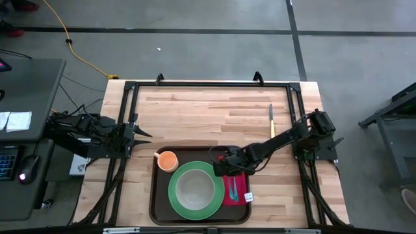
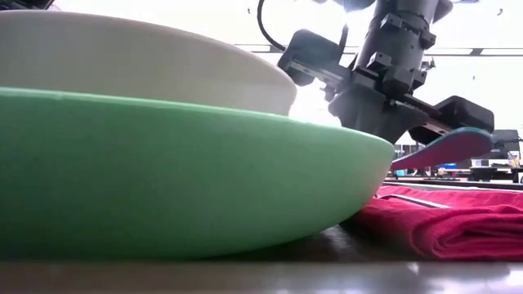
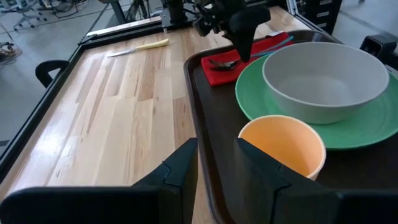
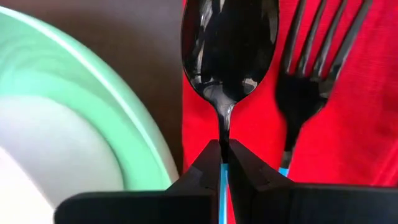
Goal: Set up tray
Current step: Put the blue spoon on the red napkin
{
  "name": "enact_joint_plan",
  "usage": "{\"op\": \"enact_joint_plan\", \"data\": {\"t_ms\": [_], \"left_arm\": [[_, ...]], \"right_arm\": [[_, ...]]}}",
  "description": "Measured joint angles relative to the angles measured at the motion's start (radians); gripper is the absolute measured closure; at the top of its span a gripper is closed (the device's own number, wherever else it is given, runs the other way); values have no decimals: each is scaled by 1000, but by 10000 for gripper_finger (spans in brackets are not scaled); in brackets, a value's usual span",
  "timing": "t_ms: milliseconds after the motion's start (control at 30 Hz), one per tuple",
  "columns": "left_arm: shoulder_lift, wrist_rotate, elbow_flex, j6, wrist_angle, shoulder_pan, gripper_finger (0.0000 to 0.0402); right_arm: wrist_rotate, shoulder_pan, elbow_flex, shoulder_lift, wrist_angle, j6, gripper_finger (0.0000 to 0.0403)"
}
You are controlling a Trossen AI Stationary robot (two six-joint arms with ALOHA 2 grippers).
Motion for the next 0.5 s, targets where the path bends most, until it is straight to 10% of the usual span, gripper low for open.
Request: {"op": "enact_joint_plan", "data": {"t_ms": [500], "left_arm": [[0,0,0,0,-1,0,266]], "right_arm": [[-48,0,1,43,51,11,402]]}}
